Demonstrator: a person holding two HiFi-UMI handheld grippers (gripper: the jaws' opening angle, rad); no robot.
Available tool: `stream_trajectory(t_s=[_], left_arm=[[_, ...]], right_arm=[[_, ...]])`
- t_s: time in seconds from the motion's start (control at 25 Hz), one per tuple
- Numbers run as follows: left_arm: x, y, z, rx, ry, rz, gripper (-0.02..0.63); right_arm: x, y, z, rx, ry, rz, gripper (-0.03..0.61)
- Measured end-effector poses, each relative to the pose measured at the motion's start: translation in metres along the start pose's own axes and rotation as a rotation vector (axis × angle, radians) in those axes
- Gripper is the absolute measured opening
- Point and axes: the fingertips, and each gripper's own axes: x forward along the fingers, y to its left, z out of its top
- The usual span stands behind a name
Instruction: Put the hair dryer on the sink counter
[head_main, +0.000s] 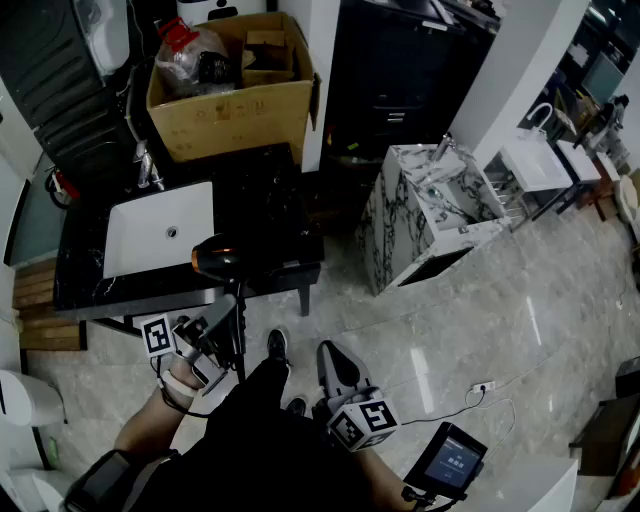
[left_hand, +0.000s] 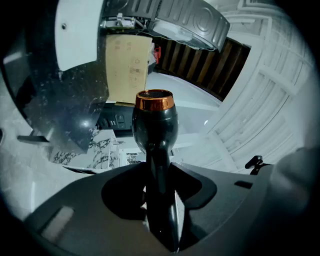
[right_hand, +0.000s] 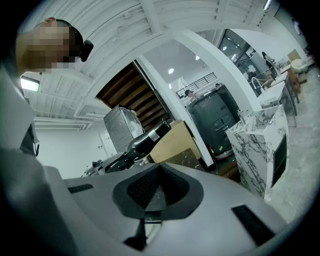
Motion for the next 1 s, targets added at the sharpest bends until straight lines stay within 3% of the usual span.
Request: stream_trajectory(t_s=[0.16, 0.28, 0.48, 0.72, 1.0], left_arm=[[-0.064, -0.022, -0.056, -0.049, -0.033, 0.020, 0.160], [-0.095, -0.036, -0.074, -0.029, -0.044, 0.021, 0.160], [-0.144, -0.064, -0.075, 0.016, -0.072, -0.003, 0.160], [-0.203, -0.066, -0.063, 0.031, -0.078, 0.044, 0.160], [-0.221, -0.067, -0.059, 0.047, -0.104, 0.050, 0.160]], right_arm=[[-0.046, 0.033, -0.022, 0.017, 0.036, 0.008, -0.005], [-0.060, 0.054, -0.035, 0.011, 0.056, 0.024, -0.005], [-0.058, 0.101, -0.060, 0.001, 0.093, 0.070, -0.005], [-0.040, 0.155, -0.097, 0.010, 0.148, 0.092, -0.005], [-0.038, 0.179, -0.104, 0.015, 0.163, 0.143, -0.005]])
